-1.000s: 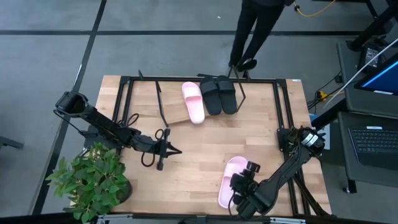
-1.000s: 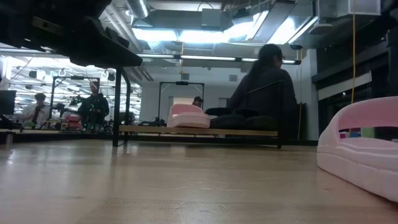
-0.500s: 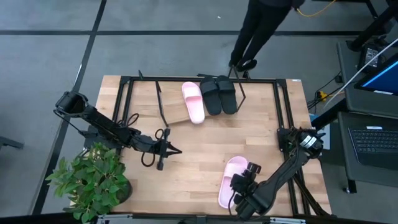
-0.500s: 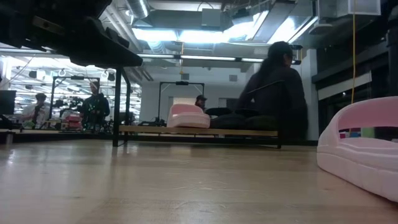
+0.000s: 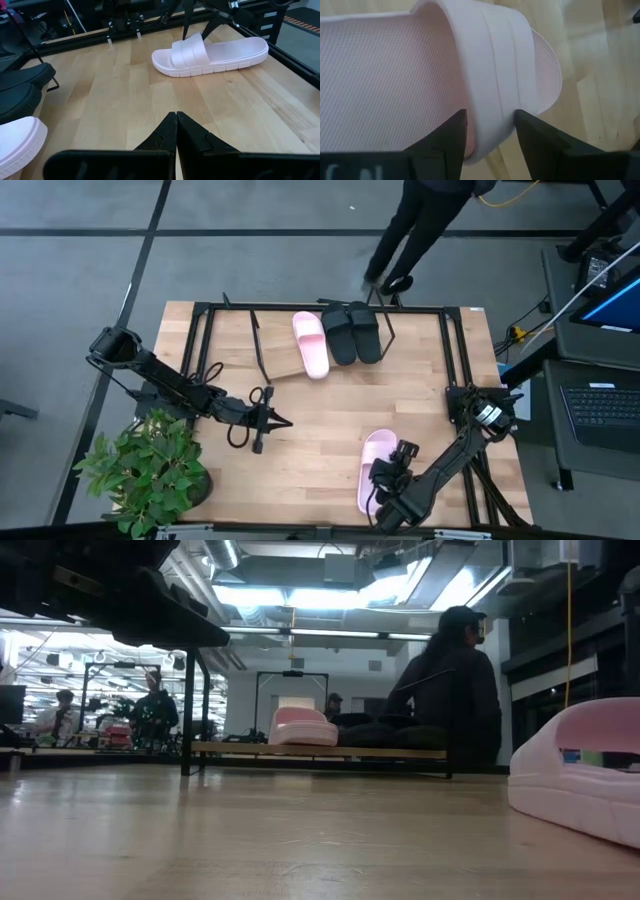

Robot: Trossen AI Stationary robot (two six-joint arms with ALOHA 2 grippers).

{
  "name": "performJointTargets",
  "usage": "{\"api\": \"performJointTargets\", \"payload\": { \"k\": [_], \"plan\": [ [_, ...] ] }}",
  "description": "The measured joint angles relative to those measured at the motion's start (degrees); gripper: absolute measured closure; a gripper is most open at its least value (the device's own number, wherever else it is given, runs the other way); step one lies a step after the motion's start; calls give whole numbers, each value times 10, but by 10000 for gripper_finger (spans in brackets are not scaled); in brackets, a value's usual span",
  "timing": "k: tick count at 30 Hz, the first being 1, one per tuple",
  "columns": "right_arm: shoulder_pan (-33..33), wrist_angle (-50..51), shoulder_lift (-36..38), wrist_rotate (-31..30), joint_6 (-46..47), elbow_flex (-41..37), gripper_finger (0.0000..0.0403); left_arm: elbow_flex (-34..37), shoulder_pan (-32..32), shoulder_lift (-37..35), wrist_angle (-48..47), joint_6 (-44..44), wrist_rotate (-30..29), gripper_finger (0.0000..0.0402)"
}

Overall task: Pick and place slides into the shelf
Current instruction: Put the pink slipper on the shelf

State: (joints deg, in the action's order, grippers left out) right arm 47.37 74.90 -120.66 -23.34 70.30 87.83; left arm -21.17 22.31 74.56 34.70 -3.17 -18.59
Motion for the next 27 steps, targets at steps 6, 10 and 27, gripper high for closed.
{"api": "performJointTargets", "payload": {
  "k": [6, 10, 27],
  "plan": [
    [-7, -2, 0, 5, 1, 0, 236, 0, 0, 0, 0, 0, 0, 401],
    [-19, -4, 1, 5, 2, 0, 297, 0, 0, 0, 0, 0, 0, 401],
    [-77, 141, 2, -78, -42, 94, 388, -1, 0, 0, 0, 0, 0, 401]
  ]
}}
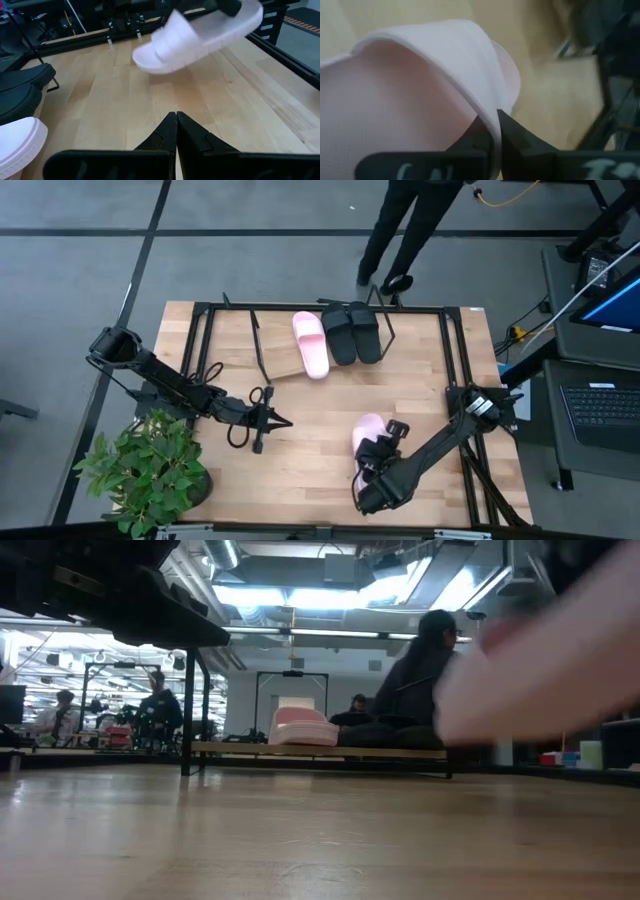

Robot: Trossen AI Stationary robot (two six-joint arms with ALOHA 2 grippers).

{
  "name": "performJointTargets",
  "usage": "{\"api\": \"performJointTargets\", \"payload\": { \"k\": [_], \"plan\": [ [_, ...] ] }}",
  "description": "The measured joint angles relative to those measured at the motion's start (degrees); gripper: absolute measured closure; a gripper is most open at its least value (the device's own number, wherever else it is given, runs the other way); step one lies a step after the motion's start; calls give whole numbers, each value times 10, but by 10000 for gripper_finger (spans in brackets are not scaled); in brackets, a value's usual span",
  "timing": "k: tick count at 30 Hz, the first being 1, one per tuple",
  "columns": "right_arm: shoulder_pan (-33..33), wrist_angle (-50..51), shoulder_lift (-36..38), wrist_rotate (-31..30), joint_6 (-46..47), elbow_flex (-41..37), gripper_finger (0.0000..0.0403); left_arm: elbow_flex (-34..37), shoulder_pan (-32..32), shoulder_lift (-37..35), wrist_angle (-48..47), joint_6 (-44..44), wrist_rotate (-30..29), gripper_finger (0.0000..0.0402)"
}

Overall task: Pick and place slides into the shelf
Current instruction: Put the pink slipper on the shelf

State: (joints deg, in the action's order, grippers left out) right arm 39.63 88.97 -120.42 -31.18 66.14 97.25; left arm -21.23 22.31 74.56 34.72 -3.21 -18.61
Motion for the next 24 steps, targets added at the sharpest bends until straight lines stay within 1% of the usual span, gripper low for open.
{"api": "performJointTargets", "payload": {
  "k": [4, 5, 10, 14, 20, 24],
  "plan": [
    [-14, 6, 10, -76, -63, 43, 389, 0, 0, 0, -2, 0, 0, 401],
    [-20, 8, 12, -94, -65, 52, 389, 0, 0, 0, -2, 0, 0, 401],
    [-49, 7, 30, -160, -94, 56, 389, 0, 2, 0, -3, -2, 0, 401],
    [-71, 9, 32, -184, -117, 56, 389, 0, 14, 0, 15, -14, 0, 401],
    [-120, 0, 35, -246, -181, 60, 389, 0, 38, 0, 42, -42, -3, 401],
    [-162, -59, 54, -256, -281, 72, 389, 0, 45, 0, 53, -49, -4, 401]
  ]
}}
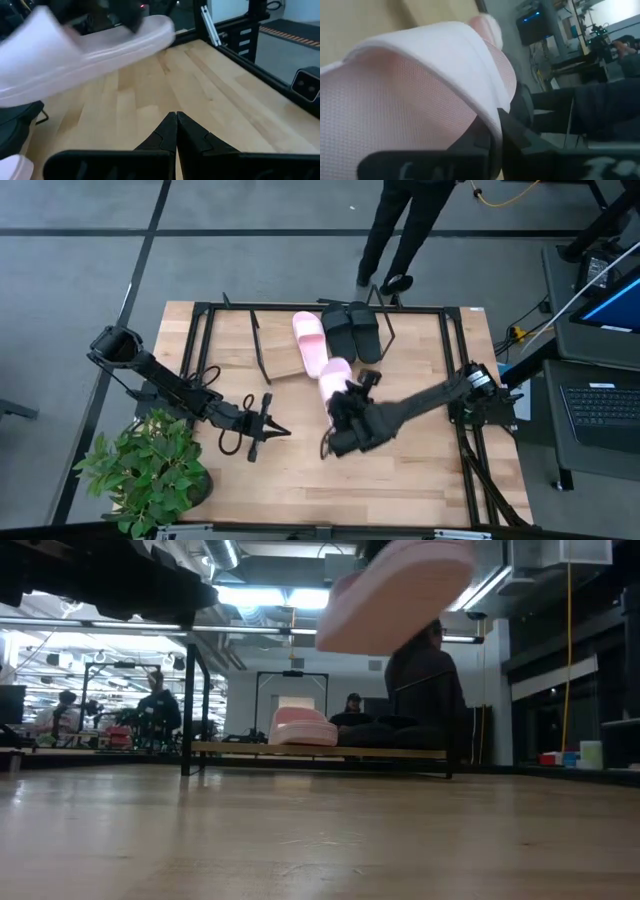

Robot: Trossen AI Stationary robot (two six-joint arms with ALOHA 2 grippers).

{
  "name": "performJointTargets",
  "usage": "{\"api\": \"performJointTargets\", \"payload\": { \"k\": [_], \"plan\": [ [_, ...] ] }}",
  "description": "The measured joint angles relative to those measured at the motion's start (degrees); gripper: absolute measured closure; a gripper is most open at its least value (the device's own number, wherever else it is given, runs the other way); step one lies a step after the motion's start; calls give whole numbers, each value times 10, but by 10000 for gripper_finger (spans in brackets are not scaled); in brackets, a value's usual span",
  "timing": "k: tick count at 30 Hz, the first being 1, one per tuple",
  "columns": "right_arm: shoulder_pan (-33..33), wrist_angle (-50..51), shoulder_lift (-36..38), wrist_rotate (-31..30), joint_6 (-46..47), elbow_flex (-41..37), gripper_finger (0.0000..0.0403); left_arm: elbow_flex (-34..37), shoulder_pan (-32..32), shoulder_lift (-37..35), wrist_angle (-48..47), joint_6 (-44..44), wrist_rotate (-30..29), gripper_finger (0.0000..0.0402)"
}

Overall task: Pick and place slides into the shelf
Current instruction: Put the pink slipper on the shelf

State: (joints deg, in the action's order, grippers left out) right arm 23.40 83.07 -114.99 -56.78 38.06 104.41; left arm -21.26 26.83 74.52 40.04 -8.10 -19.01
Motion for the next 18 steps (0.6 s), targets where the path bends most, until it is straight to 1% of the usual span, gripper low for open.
{"api": "performJointTargets", "payload": {
  "k": [6, 10, 14, 18],
  "plan": [
    [-57, -119, 57, -3, -146, 2, 389, 0, 7, 0, 6, -15, 0, 401],
    [-96, -204, 79, 42, -243, 2, 389, 0, 8, 0, 8, -15, 0, 401],
    [-132, -285, 80, 83, -332, 2, 389, 0, 8, 0, 8, -15, 0, 401],
    [-169, -358, 76, 105, -399, -18, 389, 0, 11, 0, 9, -12, -1, 401]
  ]
}}
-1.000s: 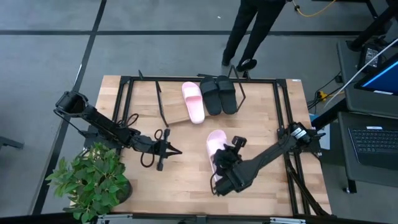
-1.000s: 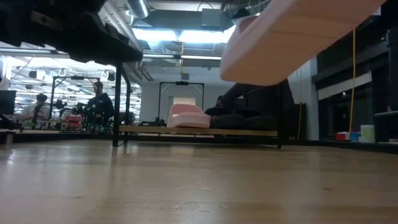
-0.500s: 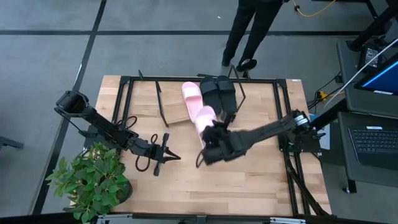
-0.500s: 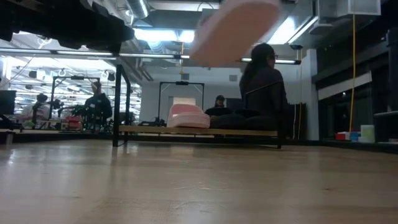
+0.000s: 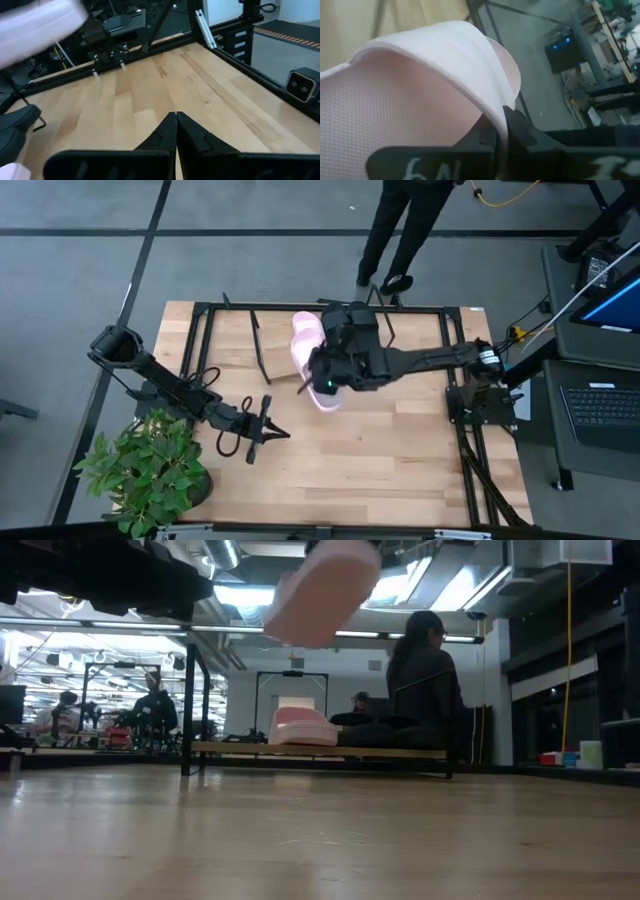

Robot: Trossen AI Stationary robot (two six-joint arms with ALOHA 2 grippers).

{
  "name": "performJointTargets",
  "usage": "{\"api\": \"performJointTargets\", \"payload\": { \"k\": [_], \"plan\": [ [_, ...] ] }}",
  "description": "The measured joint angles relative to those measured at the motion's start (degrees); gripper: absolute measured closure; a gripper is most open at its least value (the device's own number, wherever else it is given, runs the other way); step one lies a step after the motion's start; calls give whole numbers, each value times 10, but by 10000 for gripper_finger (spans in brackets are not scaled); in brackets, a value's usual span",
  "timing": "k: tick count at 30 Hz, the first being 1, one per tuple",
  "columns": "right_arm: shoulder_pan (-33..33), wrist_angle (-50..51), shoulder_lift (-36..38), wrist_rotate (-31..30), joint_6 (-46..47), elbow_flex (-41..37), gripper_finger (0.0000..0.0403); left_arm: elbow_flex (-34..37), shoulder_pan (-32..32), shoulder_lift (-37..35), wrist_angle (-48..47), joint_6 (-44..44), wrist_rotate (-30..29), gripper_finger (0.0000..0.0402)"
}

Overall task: Pick and place slides into the shelf
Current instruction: Put the pink slipper on the shelf

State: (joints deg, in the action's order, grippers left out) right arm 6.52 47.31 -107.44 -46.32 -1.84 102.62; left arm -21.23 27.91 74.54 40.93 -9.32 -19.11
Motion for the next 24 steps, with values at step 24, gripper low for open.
{"api": "performJointTargets", "payload": {
  "k": [24],
  "plan": [
    [-125, -201, 0, 186, -122, -57, 390, 1, 8, -162, -199, 29, -68, 402]
  ]
}}
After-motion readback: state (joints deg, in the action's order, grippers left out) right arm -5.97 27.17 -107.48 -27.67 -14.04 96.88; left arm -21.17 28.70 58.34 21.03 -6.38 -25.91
